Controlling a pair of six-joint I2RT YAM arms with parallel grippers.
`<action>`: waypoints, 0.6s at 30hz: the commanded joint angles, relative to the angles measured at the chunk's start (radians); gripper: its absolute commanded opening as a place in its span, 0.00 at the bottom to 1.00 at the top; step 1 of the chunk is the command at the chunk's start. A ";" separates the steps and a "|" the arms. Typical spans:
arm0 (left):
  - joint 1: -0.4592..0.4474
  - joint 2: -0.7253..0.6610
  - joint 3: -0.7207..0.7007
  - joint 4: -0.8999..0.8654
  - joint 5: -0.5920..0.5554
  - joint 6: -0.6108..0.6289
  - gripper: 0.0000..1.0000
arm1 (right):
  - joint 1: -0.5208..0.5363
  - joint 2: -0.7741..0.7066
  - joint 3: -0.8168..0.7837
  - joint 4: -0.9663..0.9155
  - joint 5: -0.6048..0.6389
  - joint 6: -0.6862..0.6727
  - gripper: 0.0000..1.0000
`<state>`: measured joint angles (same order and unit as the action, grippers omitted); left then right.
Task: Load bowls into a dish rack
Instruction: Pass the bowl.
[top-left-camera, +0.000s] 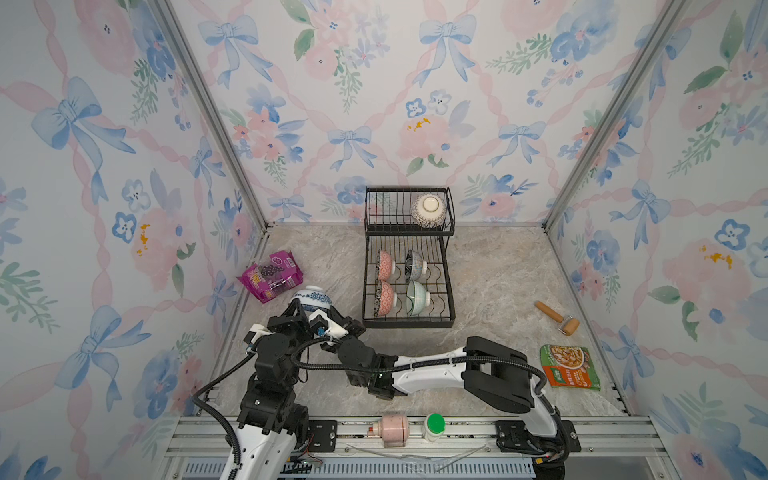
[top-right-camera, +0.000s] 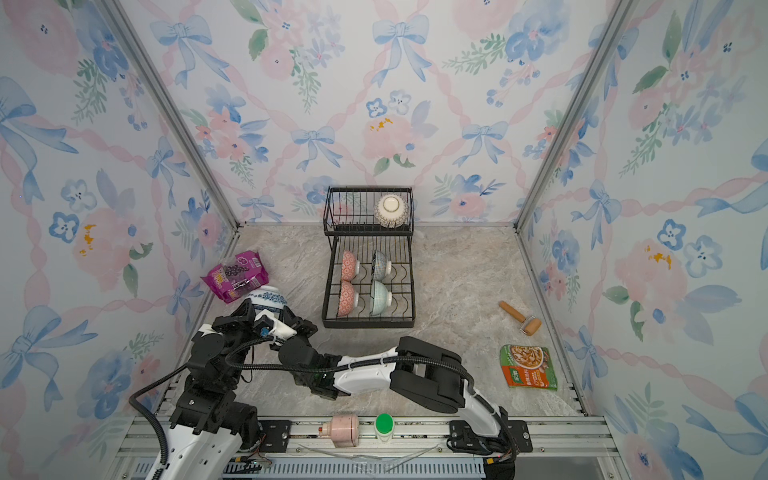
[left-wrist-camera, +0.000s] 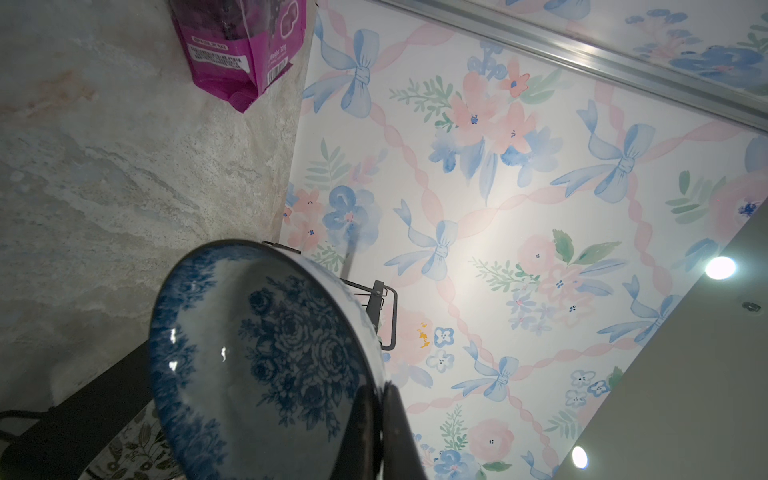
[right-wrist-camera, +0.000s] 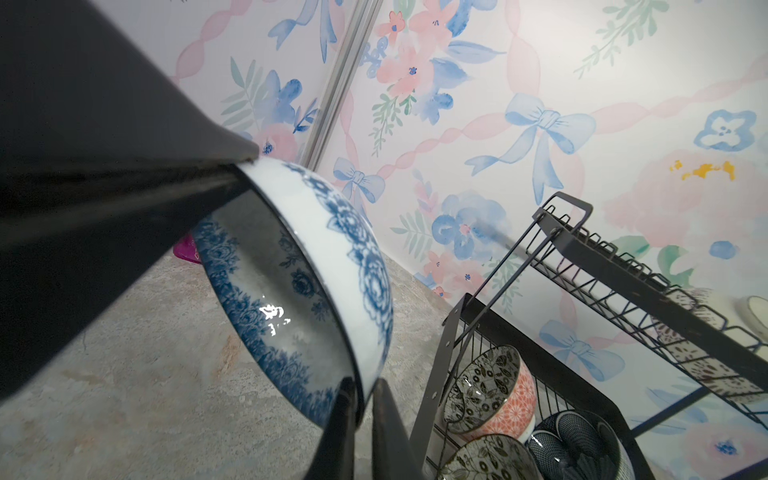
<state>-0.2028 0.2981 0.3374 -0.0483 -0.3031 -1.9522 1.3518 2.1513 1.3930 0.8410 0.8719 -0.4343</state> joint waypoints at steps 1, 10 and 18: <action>-0.007 -0.026 -0.022 0.033 -0.022 0.007 0.00 | -0.022 0.022 0.013 0.058 0.015 -0.040 0.00; -0.010 -0.045 -0.106 0.041 -0.050 -0.045 0.00 | -0.007 0.047 -0.075 0.137 0.016 -0.022 0.00; -0.047 -0.019 -0.152 0.041 -0.106 -0.085 0.00 | 0.011 0.074 -0.107 0.164 0.035 0.005 0.00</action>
<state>-0.2424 0.2687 0.1928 -0.0238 -0.3374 -2.0624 1.3560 2.2143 1.2987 0.9554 0.8722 -0.4255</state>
